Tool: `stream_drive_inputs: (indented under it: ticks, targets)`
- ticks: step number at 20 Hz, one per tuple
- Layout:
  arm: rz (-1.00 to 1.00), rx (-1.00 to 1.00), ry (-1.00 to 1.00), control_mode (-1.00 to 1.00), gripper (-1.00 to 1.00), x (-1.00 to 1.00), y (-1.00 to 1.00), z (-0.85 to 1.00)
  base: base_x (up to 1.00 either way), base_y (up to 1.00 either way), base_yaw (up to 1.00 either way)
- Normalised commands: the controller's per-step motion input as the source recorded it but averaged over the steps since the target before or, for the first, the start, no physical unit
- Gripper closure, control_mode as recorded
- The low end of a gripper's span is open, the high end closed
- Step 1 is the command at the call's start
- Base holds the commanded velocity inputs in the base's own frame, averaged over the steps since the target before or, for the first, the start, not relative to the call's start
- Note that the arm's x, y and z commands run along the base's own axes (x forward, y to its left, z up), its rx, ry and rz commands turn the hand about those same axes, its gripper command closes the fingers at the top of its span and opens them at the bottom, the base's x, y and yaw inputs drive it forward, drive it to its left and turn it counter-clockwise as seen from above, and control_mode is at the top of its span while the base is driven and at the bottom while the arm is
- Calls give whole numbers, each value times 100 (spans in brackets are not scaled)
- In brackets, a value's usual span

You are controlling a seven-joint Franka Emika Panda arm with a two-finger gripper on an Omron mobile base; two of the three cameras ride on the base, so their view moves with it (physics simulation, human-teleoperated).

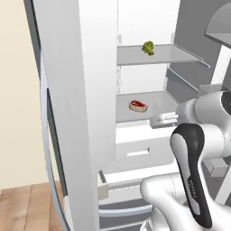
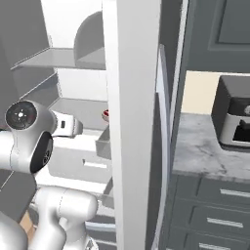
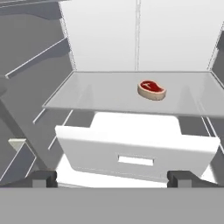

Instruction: Take the cheese, steak, and broccoli from the fridge and place them on the plate on the dining counter to create an appetizer plate.

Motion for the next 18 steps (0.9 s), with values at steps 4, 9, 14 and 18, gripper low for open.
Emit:
stream_drive_inputs:
  ticks: [4, 9, 14, 18]
  targets:
    - [0, 0, 0, 100, -100, 0, 0, 0, 62, 32, -33]
    - [0, 0, 0, -100, -100, 17, 0, -1, 21, 8, -4]
    - [0, -1, -2, -100, -100, 37, 0, -1, 0, 0, 0]
    - [0, -10, -2, -100, -100, 15, -1, -2, 0, 0, 0]
